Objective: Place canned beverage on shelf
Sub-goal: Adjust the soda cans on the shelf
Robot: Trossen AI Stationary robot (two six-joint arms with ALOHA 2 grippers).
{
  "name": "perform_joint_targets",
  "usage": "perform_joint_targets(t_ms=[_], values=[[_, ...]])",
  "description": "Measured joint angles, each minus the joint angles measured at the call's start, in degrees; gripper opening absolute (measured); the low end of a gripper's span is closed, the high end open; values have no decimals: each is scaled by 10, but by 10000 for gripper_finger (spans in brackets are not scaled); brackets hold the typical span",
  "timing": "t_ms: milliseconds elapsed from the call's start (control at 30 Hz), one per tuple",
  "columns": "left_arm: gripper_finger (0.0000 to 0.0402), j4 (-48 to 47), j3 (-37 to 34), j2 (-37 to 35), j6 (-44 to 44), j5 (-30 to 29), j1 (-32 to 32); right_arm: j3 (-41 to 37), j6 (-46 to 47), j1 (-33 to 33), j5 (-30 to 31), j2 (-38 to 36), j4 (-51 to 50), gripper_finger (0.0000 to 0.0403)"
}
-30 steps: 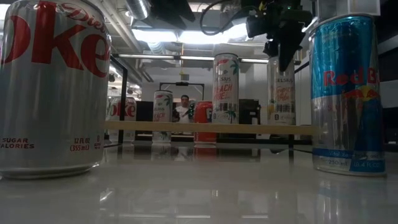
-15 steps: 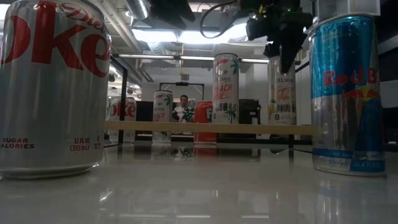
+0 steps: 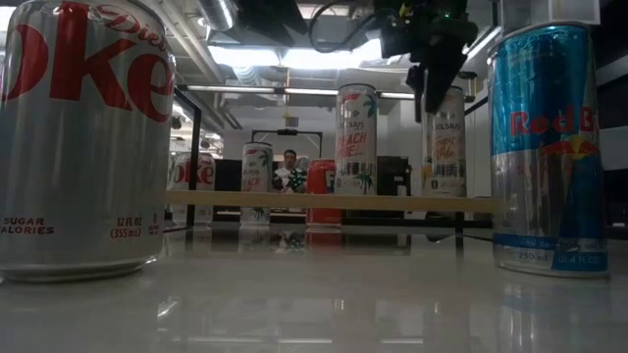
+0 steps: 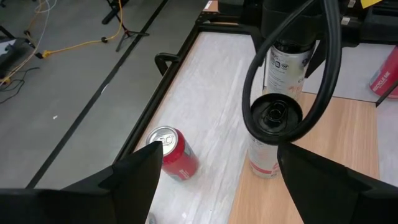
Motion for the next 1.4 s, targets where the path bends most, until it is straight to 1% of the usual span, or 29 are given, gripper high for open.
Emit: perform_joint_targets(t_ms=[233,500,733,800,933,1000,1100,1400], values=[[314,0,0,0,0,0,0,0,0,0,0,0,33,299],[314,0,0,0,0,0,0,1,0,0,0,-1,102,299],[314,0,0,0,0,0,0,1,0,0,-2,-1,110,299],[314,0,0,0,0,0,0,1,0,0,-15,-1,110,299],[314,0,0,0,0,0,0,1,15,0,-63,-1,112,299],[314,0,0,0,0,0,0,1,21,0,-77,-1,112,299],[314,0,0,0,0,0,0,1,22,1,-78,-1,116,299],[314,0,0,0,0,0,0,1,22,0,-74,-1,171,299]])
